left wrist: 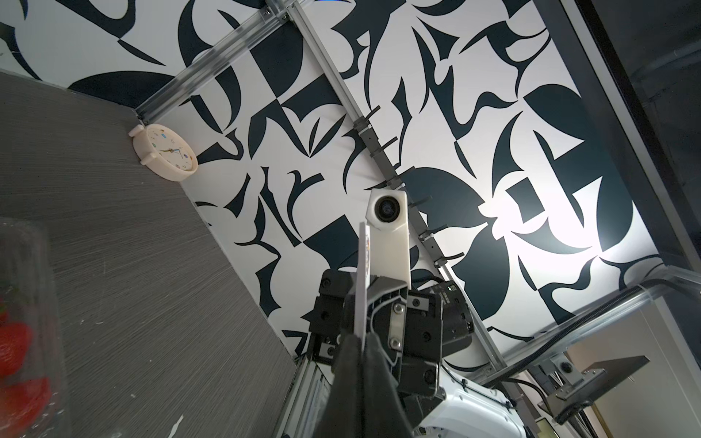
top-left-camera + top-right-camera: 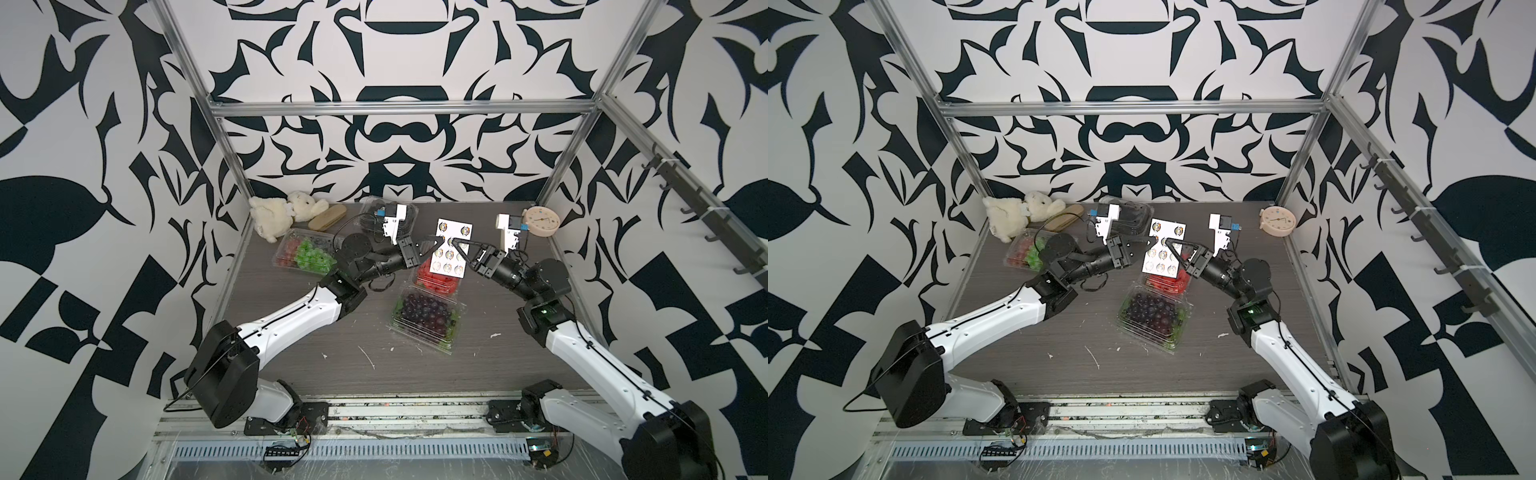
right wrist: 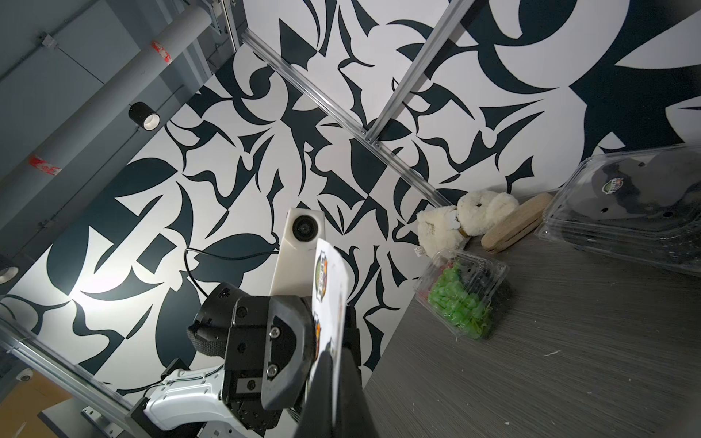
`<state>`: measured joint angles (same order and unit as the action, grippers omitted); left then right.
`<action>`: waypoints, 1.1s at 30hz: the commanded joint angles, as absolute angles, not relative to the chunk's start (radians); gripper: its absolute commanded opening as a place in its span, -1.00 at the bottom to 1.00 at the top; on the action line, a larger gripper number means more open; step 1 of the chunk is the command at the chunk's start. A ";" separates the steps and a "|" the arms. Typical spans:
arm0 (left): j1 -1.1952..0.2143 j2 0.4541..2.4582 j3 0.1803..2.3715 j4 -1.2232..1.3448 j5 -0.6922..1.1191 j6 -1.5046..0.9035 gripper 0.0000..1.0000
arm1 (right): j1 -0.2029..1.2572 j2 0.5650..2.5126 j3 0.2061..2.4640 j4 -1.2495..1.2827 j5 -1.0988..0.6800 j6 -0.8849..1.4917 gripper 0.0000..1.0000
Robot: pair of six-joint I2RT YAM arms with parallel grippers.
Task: Label fruit boxes
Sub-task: Adjust the label sticker.
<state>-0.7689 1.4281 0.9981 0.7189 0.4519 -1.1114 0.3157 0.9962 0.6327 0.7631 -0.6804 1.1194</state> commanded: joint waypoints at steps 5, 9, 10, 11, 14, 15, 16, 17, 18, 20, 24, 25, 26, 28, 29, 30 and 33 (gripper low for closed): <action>-0.776 1.445 1.023 0.726 0.469 -1.097 -1.00 | 0.316 1.002 0.661 0.884 -0.703 1.145 -1.00; -0.773 1.446 1.020 0.721 0.455 -1.092 -0.98 | 0.316 1.003 0.654 0.918 -0.712 1.167 -1.00; -0.773 1.448 1.021 0.723 0.454 -1.094 -0.98 | 0.316 1.005 0.650 0.939 -0.713 1.175 -1.00; -0.774 1.450 1.022 0.725 0.454 -1.094 -0.98 | 0.316 1.008 0.650 0.945 -0.717 1.182 -1.00; -0.772 1.458 1.026 0.722 0.456 -1.095 -0.97 | 0.315 1.017 0.648 0.974 -0.722 1.197 -1.00; -0.772 1.461 1.027 0.723 0.458 -1.097 -0.97 | 0.316 1.022 0.646 0.988 -0.724 1.206 -1.00; -0.772 1.463 1.028 0.726 0.457 -1.099 -0.96 | 0.316 1.027 0.644 1.009 -0.724 1.218 -1.00; -0.772 1.465 1.028 0.733 0.461 -1.102 -0.97 | 0.316 1.034 0.645 1.014 -0.727 1.223 -1.00; -0.772 1.465 1.027 0.740 0.465 -1.105 -0.98 | 0.316 1.037 0.646 1.008 -0.727 1.223 -1.00; -0.772 1.457 1.024 0.746 0.466 -1.107 -1.00 | 0.316 1.033 0.646 0.973 -0.714 1.205 -1.00; -0.770 1.424 1.015 0.721 0.452 -1.086 -1.00 | 0.316 0.991 0.644 0.876 -0.679 1.139 -0.78; -0.770 1.417 1.012 0.713 0.449 -1.080 -1.00 | 0.316 0.979 0.647 0.853 -0.670 1.123 -0.76; -0.770 1.410 1.011 0.706 0.448 -1.074 -1.00 | 0.316 0.967 0.650 0.828 -0.665 1.106 -0.75; -0.770 1.407 1.011 0.697 0.447 -1.069 -1.00 | 0.316 0.950 0.656 0.797 -0.658 1.081 -0.74; -0.770 1.409 1.015 0.698 0.449 -1.069 -1.00 | 0.316 0.947 0.660 0.785 -0.658 1.074 -0.74; -0.770 1.413 1.016 0.699 0.450 -1.070 -1.00 | 0.316 0.947 0.663 0.780 -0.659 1.071 -0.74; -0.770 1.426 1.024 0.711 0.462 -1.080 -1.00 | 0.316 0.958 0.666 0.780 -0.666 1.077 -0.72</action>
